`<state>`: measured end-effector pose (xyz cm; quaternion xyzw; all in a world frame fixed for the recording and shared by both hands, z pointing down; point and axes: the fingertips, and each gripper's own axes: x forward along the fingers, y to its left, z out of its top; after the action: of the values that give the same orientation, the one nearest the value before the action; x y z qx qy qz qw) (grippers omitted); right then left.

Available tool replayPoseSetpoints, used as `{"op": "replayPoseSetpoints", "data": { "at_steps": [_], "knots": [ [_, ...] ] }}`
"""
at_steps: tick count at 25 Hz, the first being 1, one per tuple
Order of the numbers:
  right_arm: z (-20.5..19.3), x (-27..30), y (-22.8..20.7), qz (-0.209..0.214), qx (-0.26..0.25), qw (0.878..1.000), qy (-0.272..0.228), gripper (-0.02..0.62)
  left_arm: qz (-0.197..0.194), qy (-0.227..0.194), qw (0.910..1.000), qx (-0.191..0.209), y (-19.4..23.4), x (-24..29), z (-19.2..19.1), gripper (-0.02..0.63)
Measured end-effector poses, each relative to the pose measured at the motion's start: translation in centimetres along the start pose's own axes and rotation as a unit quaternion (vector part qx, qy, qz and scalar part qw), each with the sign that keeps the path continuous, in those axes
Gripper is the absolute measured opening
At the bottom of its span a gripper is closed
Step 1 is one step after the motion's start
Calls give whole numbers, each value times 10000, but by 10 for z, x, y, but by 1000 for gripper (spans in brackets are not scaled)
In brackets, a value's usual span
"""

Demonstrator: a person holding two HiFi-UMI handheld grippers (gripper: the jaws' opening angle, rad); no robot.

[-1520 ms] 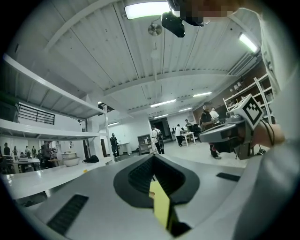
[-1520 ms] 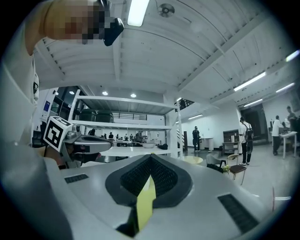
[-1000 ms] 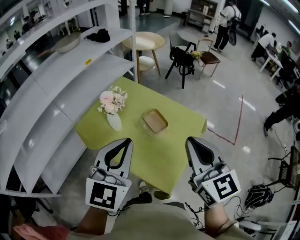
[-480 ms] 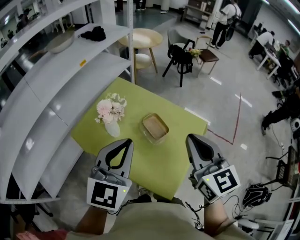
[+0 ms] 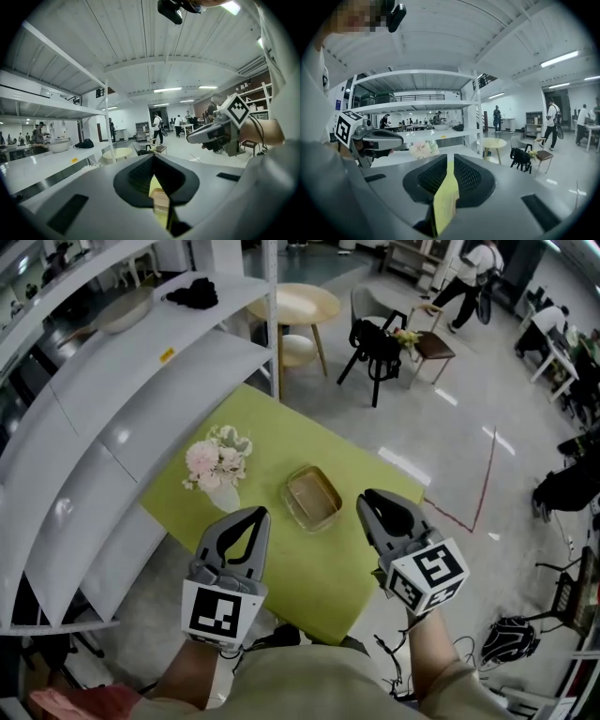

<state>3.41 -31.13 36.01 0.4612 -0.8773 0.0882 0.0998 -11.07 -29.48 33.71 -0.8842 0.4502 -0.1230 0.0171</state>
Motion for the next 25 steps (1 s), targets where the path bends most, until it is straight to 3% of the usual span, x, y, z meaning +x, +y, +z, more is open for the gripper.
{"op": "replayPoseSetpoints", "data": {
  "at_steps": [6,11,25],
  "knots": [
    [-49,55,-25,281,215,9978,566,74,-54,250,9990,-360,10,38,-34,6],
    [-106,92,-44,409,414,9917,1147,75,-49,776,9957,-504,16,70,-77,6],
    [-257,145,-70,611,890,9606,2563,81,-196,1922,9765,-953,8,110,-191,6]
  ]
}}
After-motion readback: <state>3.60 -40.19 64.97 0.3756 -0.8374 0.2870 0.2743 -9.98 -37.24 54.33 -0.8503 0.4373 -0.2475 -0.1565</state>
